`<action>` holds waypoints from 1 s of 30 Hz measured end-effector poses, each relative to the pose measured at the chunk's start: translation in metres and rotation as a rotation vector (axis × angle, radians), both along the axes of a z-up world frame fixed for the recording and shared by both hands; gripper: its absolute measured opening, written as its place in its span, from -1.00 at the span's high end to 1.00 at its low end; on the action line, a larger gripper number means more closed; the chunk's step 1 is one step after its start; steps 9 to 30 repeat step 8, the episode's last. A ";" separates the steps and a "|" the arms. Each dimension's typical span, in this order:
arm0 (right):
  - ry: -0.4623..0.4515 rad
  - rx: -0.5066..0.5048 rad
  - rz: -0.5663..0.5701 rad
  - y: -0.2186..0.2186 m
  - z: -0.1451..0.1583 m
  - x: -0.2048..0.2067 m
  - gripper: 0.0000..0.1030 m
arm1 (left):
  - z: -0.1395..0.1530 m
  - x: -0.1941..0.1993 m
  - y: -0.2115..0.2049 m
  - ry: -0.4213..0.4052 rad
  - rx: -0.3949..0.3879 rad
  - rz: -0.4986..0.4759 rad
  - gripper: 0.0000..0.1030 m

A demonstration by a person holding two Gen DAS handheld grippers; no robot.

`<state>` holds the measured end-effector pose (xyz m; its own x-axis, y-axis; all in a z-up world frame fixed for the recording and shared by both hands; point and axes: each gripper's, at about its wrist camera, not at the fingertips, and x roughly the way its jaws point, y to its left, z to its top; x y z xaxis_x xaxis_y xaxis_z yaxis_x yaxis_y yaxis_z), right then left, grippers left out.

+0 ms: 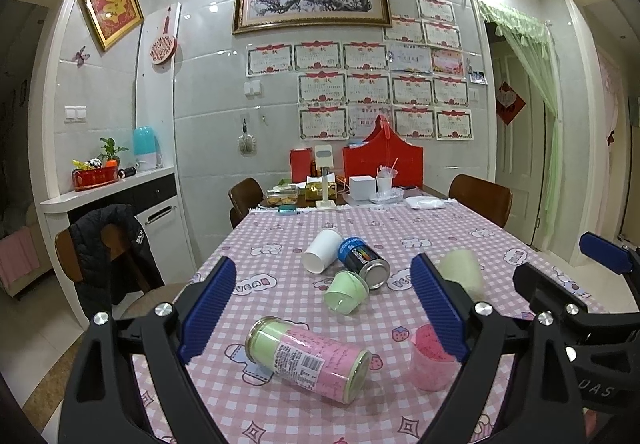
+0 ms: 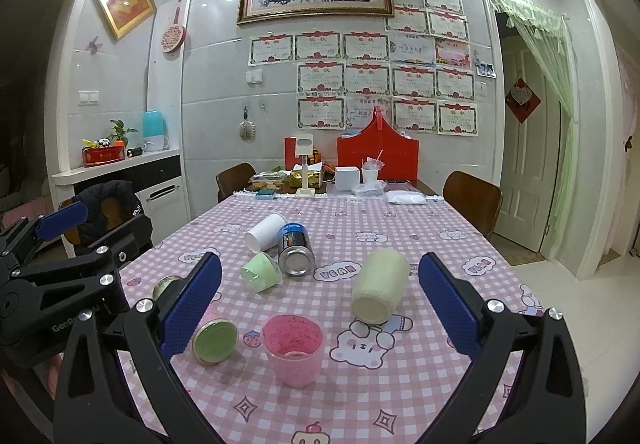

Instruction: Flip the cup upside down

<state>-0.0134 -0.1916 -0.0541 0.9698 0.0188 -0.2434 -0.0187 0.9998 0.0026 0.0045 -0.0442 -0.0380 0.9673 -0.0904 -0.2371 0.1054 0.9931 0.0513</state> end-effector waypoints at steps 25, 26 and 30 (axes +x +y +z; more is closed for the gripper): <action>0.037 0.035 0.002 -0.003 -0.008 0.035 -0.85 | -0.013 0.039 0.002 0.084 0.012 0.020 -0.70; 0.037 0.035 0.002 -0.003 -0.008 0.035 -0.85 | -0.013 0.039 0.002 0.084 0.012 0.020 -0.70; 0.037 0.035 0.002 -0.003 -0.008 0.035 -0.85 | -0.013 0.039 0.002 0.084 0.012 0.020 -0.70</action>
